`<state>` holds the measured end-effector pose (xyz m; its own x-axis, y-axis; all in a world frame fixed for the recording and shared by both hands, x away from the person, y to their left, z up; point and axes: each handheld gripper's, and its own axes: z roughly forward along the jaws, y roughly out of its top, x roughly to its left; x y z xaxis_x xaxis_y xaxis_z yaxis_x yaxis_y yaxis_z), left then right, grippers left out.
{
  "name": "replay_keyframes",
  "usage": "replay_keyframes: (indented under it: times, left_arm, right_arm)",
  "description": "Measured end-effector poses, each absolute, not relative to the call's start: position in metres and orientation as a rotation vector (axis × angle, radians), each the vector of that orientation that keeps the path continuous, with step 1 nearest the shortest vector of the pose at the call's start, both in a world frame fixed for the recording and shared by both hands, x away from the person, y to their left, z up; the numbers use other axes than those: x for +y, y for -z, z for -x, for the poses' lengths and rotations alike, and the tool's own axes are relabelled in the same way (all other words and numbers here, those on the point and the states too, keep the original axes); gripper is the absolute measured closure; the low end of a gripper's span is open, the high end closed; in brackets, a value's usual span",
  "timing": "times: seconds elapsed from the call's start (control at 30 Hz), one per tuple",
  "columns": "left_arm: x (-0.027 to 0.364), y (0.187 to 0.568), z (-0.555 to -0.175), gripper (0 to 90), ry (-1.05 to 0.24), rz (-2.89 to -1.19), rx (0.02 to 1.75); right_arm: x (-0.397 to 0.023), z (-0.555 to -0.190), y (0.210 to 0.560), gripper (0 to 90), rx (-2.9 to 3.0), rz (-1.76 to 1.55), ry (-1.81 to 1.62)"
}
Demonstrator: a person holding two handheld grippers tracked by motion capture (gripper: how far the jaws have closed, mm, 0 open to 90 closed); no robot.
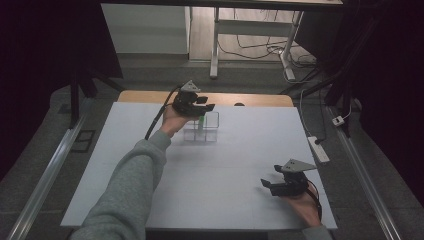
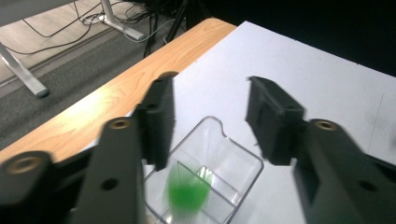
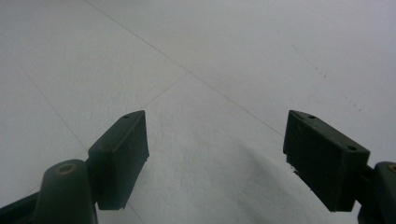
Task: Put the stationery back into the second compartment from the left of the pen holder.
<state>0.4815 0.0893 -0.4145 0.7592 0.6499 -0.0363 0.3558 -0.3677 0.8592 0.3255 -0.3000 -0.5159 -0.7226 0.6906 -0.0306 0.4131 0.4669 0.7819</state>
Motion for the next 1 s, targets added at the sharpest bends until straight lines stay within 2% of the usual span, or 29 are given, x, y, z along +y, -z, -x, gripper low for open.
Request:
replay_keyframes:
  times: [0.23, 0.53, 1.0]
  left_arm:
    - [0.105, 0.41, -0.465, 41.1, -0.356, -1.972, 0.76]
    - [0.127, 0.411, -0.436, 40.6, -0.362, -1.998, 0.729]
    - [0.138, 0.412, -0.418, 40.6, -0.355, -2.025, 0.717]
  right_arm:
    - [-0.301, -0.326, 0.516, 22.0, 2.375, -0.936, -1.138]
    - [-0.301, -0.327, 0.515, 22.2, 2.367, -0.925, -1.163]
    - [-0.302, -0.324, 0.513, 22.1, 2.359, -0.935, -1.165]
